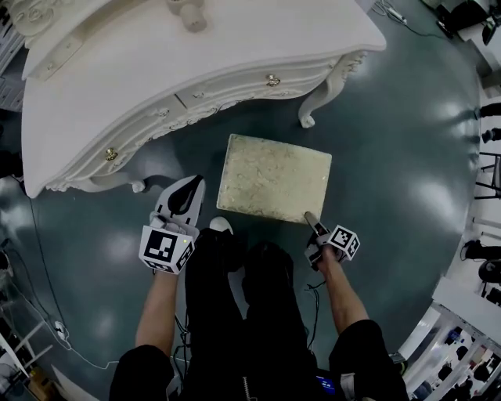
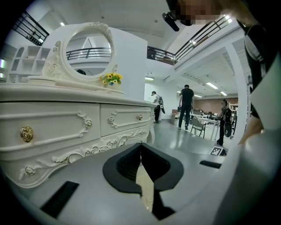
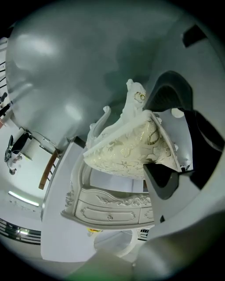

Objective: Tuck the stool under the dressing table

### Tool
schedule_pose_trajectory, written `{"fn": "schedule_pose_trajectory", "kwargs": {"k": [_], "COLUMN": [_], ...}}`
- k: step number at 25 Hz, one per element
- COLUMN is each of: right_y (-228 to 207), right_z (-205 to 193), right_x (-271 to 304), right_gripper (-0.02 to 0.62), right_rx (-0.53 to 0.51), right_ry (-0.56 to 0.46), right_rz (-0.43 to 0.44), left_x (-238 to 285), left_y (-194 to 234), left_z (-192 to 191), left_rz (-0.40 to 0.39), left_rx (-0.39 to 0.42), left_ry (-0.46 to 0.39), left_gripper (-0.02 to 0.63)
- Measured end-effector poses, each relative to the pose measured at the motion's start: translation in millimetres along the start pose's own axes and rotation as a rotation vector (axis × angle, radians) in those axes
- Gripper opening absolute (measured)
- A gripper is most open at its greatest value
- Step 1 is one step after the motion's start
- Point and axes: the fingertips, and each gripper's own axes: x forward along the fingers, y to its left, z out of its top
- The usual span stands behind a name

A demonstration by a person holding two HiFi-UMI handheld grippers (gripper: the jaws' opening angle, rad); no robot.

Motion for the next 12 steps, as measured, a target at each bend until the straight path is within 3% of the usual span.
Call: {"fn": "schedule_pose_trajectory", "kwargs": {"k": [12], "right_y": [91], "right_z": [-26], "right_x": [104], "right_gripper": [0.311], "right_rx": [-0.034], "right_ry": [0.017], "right_rz": [0.102], "left_x": [-30], "left_y": [56], "left_z": [-6], "left_rz": [0.113], "left_rx": [-0.018], "left_ry": [-0.034], "left_gripper": [0.021]}}
